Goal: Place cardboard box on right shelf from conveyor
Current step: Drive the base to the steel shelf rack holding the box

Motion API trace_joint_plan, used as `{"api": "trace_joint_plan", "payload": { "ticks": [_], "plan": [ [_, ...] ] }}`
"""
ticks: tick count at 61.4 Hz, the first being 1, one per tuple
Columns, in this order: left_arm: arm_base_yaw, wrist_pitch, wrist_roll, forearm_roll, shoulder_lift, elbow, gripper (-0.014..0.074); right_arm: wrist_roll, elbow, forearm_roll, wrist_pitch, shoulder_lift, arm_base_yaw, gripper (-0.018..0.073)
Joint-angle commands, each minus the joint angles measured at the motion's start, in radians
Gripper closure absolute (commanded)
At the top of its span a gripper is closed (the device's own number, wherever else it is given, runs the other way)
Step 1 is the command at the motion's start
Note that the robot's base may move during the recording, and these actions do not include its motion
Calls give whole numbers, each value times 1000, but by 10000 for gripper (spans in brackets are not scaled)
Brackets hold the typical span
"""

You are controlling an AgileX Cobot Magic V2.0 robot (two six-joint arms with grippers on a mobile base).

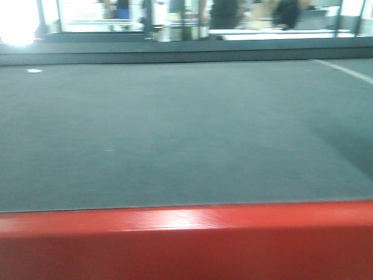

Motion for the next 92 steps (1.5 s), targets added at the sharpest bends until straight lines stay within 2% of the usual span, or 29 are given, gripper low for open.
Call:
{"api": "trace_joint_plan", "payload": {
  "ticks": [1,92],
  "plan": [
    [-8,-85,0,-6,-10,6,713,-9,-25,1,-94,14,-6,412],
    [-8,-85,0,-6,-10,6,712,-9,-25,1,-94,14,-6,412]
  ]
}}
